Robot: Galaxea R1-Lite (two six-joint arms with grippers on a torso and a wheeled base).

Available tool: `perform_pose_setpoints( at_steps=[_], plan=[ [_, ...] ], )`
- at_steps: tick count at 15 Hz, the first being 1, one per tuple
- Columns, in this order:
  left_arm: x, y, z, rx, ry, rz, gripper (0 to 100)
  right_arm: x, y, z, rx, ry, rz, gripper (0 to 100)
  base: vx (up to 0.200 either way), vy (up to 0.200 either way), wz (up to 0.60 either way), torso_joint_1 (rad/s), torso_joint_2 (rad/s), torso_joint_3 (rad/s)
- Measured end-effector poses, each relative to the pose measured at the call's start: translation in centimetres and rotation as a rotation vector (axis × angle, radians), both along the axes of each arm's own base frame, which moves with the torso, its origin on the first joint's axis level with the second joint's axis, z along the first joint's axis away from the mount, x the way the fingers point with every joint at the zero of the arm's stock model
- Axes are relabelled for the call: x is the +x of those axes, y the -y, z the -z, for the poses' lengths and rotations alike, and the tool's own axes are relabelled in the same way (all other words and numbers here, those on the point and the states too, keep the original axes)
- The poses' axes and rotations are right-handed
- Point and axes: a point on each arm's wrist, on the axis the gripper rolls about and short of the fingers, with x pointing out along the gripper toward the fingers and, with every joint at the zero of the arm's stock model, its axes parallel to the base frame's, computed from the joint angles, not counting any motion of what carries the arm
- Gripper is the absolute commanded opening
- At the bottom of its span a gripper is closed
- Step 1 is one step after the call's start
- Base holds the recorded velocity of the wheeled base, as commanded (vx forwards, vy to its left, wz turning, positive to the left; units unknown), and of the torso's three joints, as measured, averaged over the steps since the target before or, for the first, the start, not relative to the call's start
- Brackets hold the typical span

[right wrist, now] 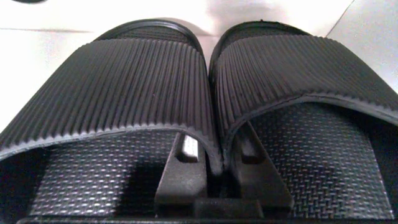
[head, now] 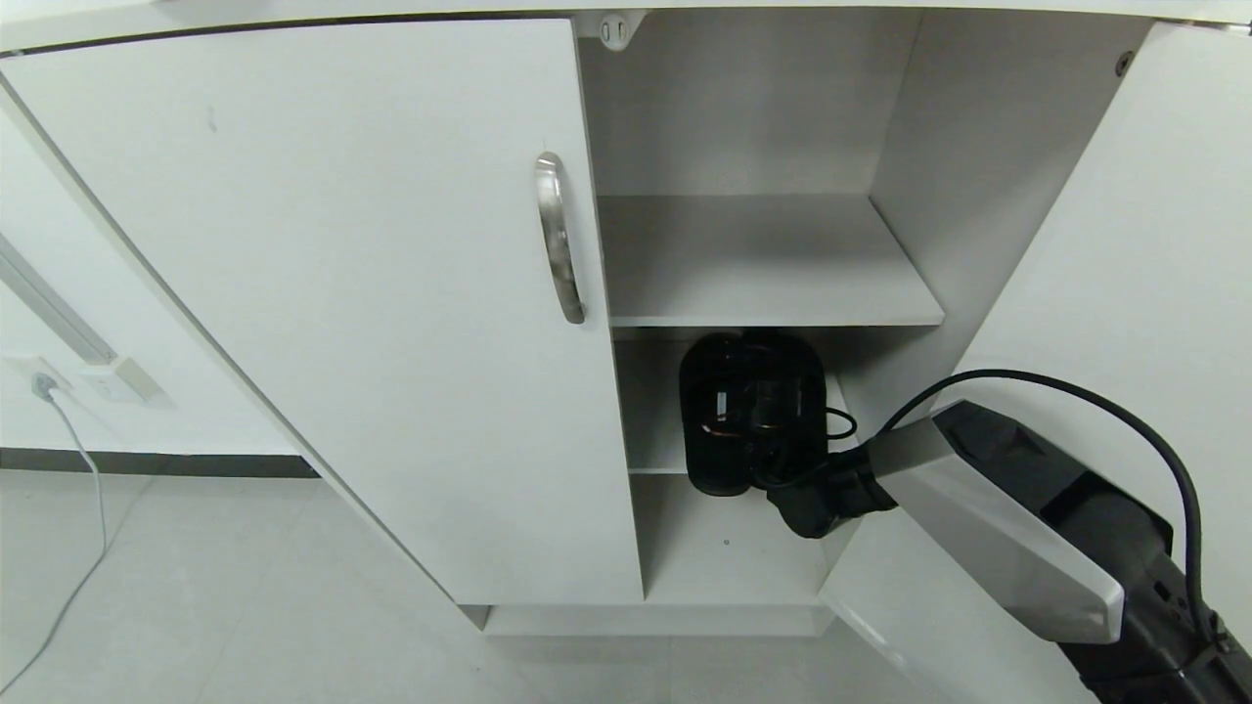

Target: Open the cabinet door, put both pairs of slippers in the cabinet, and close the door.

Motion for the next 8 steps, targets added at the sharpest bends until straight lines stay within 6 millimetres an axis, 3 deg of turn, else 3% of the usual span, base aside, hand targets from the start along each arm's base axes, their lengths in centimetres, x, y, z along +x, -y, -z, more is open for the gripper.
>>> perform_pose_setpoints(
  at_steps=[1,5,8],
  plan=[
    [0.0,0.0,0.0,0.0,0.0,0.0,0,0.0,0.0,0.1,-0.001,-0.002,0.0,100,0.0,0.0,0.0,0.0,0.0,0.0],
    [0.0,0.0,0.0,0.0,0.0,0.0,0,-0.1,0.1,0.5,-0.007,-0.008,0.0,100,0.0,0.0,0.0,0.0,0.0,0.0],
    [0.0,0.0,0.0,0.0,0.0,0.0,0,-1.8,0.1,1.4,-0.027,-0.036,-0.016,100,0.0,0.0,0.0,0.0,0.0,0.0]
  ],
)
